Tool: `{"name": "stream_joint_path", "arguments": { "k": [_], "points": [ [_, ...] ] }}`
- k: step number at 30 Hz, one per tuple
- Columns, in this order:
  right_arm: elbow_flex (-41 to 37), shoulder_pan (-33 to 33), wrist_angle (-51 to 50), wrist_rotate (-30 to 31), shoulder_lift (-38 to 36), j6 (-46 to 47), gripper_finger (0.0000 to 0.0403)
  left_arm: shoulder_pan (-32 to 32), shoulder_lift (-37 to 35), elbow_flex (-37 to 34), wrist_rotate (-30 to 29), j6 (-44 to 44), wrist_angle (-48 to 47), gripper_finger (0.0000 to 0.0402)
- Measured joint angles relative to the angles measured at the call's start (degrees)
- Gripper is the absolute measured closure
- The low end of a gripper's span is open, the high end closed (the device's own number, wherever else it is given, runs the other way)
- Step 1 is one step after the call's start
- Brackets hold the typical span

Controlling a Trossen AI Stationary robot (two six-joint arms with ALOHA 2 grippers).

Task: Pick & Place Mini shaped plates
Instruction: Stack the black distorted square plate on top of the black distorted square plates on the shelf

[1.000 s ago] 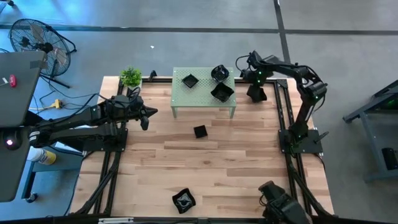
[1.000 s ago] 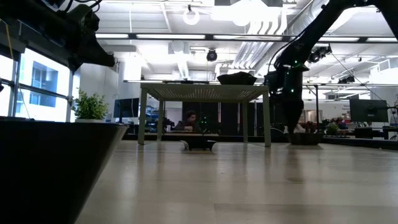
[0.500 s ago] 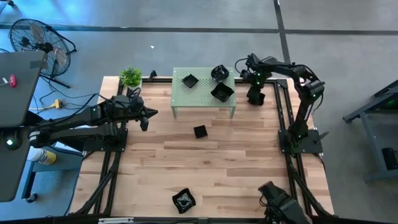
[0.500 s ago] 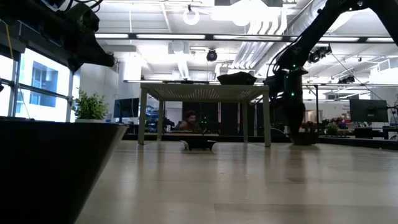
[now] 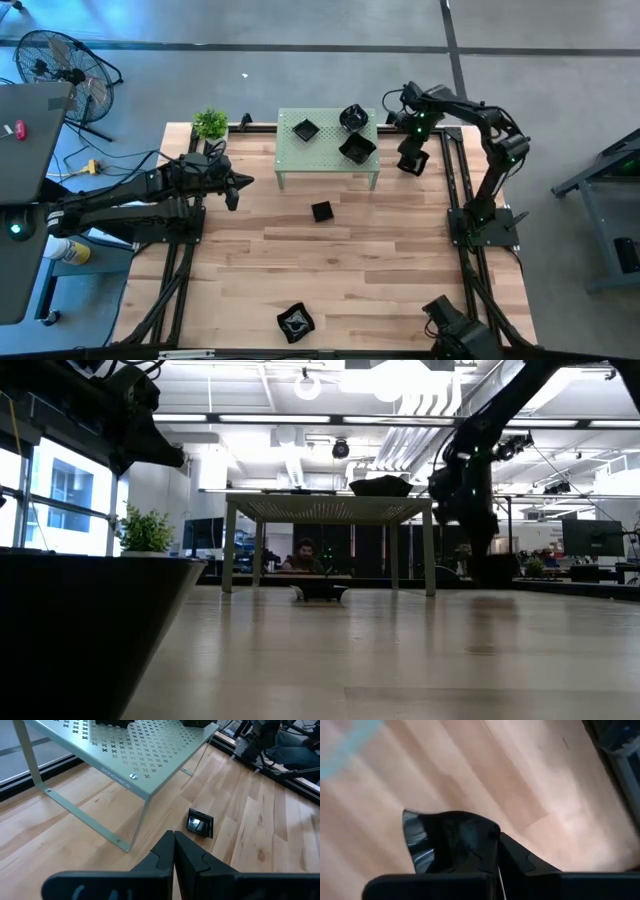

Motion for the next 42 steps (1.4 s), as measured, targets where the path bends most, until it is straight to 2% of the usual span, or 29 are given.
{"name": "stream_joint_path", "arguments": {
  "k": [5, 9, 13, 18, 23, 28, 32, 42],
  "points": [
    [4.9, 0.0, -10.2, -4.2, -4.0, 7.6, 0.0397, 0.0, 0.0, 0.0, -0.2, 0.0, 0.0, 0.0401],
    [8.6, 0.2, -15.3, -4.9, -7.9, 12.2, 0.04, 0.0, 0.0, 0.0, -0.2, 0.0, 0.0, 0.0401],
    [13.0, 0.2, -18.0, -6.3, -12.3, 18.0, 0.0397, 0.0, 0.0, 0.0, -0.3, 0.0, 0.0, 0.0401],
    [20.2, 1.1, -17.8, -11.7, -16.6, 29.8, 0.0398, 0.0, 0.0, 0.0, -0.4, 0.6, 0.0, 0.0401],
    [26.1, 8.8, -14.3, -12.2, -17.5, 44.8, 0.0396, 0.0, 0.0, 0.0, -0.9, 1.6, 0.2, 0.0401],
    [26.6, 17.6, -5.2, -12.1, -16.9, 53.1, 0.04, 0.0, 0.0, 0.0, -1.7, 1.6, 0.2, 0.0401],
    [26.2, 20.4, -2.0, -11.6, -13.7, 54.2, 0.0399, 0.0, 0.0, 0.0, -1.7, 1.6, 0.5, 0.0401],
    [26.1, 20.9, -2.0, -11.5, -5.0, 46.7, 0.0395, 0.0, 0.0, 0.0, -1.3, 1.6, 0.6, 0.0401]
  ]
}}
